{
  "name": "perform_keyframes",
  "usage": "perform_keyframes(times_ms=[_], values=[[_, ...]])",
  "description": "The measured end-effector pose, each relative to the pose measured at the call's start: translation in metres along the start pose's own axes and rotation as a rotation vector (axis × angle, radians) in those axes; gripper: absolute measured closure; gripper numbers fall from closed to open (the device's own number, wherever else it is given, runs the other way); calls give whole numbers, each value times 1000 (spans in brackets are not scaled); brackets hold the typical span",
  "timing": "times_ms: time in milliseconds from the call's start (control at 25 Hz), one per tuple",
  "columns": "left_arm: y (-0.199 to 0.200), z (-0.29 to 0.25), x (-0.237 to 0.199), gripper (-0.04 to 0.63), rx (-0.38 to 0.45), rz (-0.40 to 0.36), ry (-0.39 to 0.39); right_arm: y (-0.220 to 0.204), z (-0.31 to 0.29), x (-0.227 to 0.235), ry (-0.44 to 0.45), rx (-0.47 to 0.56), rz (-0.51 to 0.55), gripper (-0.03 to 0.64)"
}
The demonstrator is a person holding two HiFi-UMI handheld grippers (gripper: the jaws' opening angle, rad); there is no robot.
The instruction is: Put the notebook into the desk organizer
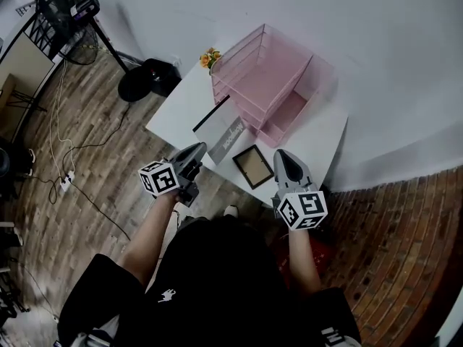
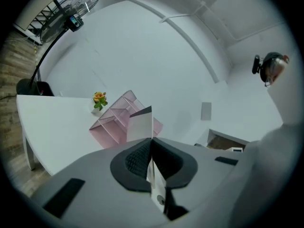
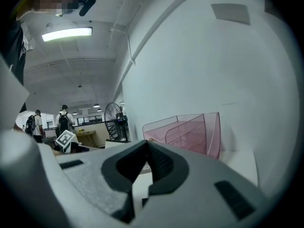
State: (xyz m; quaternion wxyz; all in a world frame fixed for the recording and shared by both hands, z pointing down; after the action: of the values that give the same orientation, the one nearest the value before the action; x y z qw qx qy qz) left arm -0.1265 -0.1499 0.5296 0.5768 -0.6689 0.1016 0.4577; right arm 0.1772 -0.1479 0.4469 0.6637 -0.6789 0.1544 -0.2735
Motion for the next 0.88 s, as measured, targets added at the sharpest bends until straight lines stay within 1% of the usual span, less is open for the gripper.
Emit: perform_keyframes(times_ms=[200,400,480,680,880], values=[[-3,-2,3,588,36,30,-9,-4,3,12,13,1,-8,614],[-3,-2,3,588,62,93,-22,-7,5,16,19,-3,-7,614],[-3,-4,-1,588,69,131,-30,-7,4,16,12,-3,-5,614],[3,-14,-4,588,77,246,-98,-6,3,11,-22,-3,4,614],[17,-26,-16,587,81,337,-154,-4,2,2,-86,-4,20,614]])
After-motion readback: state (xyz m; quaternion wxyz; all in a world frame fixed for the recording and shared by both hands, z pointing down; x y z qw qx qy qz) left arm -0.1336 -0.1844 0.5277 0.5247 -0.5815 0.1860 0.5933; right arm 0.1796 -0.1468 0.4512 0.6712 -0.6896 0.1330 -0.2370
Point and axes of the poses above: the fingertips, and each gripper's own axes: z backward along the fingers, x to its right, y out of its top, the point moved 8 cm from there along z, backward along the fingers, and after that the axes turned 12 degrees about x, right-handed, at the moved point
